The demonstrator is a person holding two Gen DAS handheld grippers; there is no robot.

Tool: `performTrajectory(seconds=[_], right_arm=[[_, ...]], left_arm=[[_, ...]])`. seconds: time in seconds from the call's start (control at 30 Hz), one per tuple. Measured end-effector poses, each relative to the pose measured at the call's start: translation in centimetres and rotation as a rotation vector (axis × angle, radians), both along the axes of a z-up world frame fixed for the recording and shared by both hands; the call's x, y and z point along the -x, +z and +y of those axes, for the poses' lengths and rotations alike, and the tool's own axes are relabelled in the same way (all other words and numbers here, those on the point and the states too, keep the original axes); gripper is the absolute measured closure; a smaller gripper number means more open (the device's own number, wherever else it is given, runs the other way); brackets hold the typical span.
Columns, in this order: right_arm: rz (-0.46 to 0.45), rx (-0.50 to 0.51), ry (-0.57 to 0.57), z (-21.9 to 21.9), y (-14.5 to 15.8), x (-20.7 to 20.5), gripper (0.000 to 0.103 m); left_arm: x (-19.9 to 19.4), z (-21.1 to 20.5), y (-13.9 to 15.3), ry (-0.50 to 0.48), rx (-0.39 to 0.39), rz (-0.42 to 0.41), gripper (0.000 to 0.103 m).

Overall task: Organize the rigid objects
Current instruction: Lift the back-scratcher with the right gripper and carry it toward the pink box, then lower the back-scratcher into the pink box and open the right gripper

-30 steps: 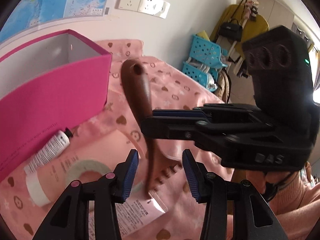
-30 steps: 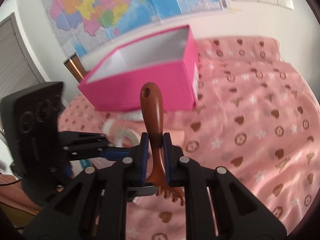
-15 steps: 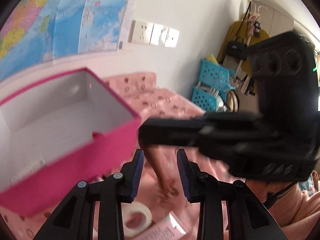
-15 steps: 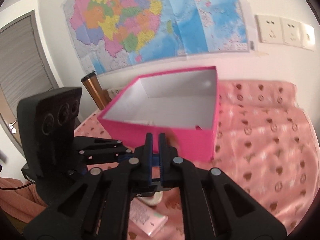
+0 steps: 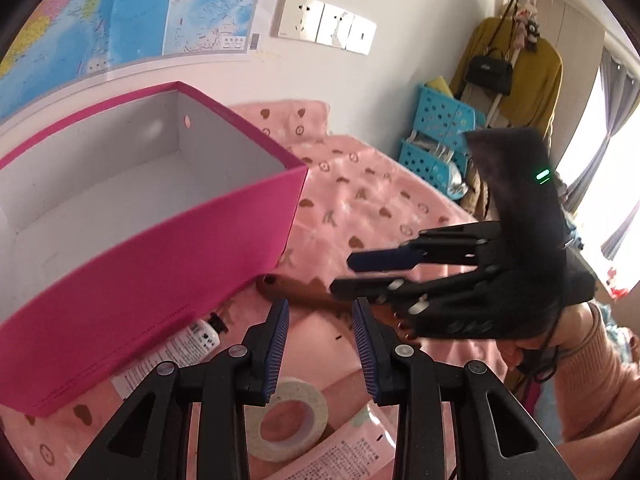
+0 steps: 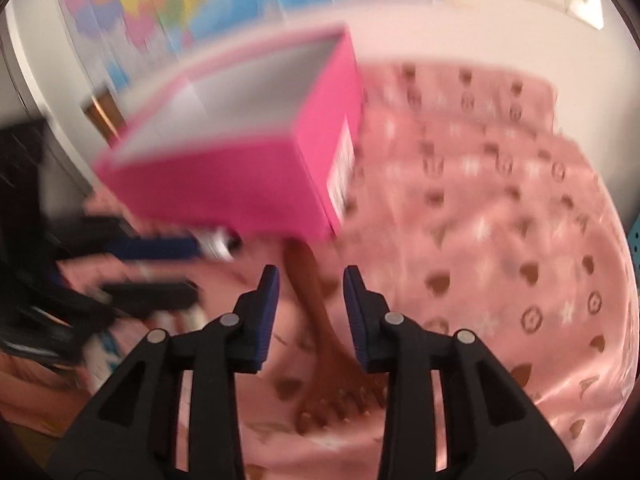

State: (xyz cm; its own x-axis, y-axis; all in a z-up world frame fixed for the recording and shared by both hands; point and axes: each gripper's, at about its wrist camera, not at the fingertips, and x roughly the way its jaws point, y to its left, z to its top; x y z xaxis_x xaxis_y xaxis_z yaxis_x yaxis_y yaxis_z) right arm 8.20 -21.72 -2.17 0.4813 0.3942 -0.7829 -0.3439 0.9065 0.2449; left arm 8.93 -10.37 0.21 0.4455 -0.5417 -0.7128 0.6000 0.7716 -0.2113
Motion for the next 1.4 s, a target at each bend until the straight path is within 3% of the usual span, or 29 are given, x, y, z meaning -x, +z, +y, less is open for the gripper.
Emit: performTrajectory(seconds=[0.07, 0.27, 0.3, 0.4, 0.47, 0.6, 0.77, 0.97, 1.17, 1.4], right_arm=[[0.021, 0.063, 0.031, 1.0, -1.5, -0.2, 0.068], [0.010, 0.110, 0.064, 2.0, -2.7, -1.1, 0.070], [0.012, 0.105, 0.072, 2.0, -2.7, -1.1, 0.079], [0.000, 0.103, 0.077, 1.9, -2.6, -0.5, 0.081], [-0.003, 0.075, 0.063, 1.4, -2.4, -0.1, 0.084], [-0.027, -0.090, 0.017, -0.9, -0.7, 1.1, 0.086], [-0.050, -0.219, 0.022, -1.4, 0.8, 2.1, 0.086], [-0.007, -0.260, 0.011, -1.4, -0.5, 1.3, 0.086], [0.061, -0.298, 0.042, -1.3, -1.6, 0.5, 0.083], [0.104, -0.264, 0.085, -0.8, -2.0, -1.1, 0.082]], left_arm=[[0.2, 0.0, -0.3, 0.004, -0.016, 0.005, 0.069], [0.4, 0.4, -0.8, 0.013, -0.022, 0.028, 0.068], [0.4, 0.4, -0.9, 0.014, -0.022, 0.030, 0.068], [0.5, 0.2, -1.0, 0.004, -0.013, 0.042, 0.068], [0.4, -0.3, -1.2, -0.011, -0.006, 0.055, 0.067], [0.4, -1.8, -1.7, -0.057, 0.003, 0.077, 0.064], [-0.4, -3.7, -2.2, -0.079, 0.022, 0.115, 0.062], [-1.5, -4.2, -3.5, -0.053, 0.017, 0.188, 0.061], [-1.2, -4.2, -3.9, -0.041, -0.006, 0.174, 0.061], [-1.5, -4.0, -4.1, -0.035, 0.002, 0.184, 0.061]])
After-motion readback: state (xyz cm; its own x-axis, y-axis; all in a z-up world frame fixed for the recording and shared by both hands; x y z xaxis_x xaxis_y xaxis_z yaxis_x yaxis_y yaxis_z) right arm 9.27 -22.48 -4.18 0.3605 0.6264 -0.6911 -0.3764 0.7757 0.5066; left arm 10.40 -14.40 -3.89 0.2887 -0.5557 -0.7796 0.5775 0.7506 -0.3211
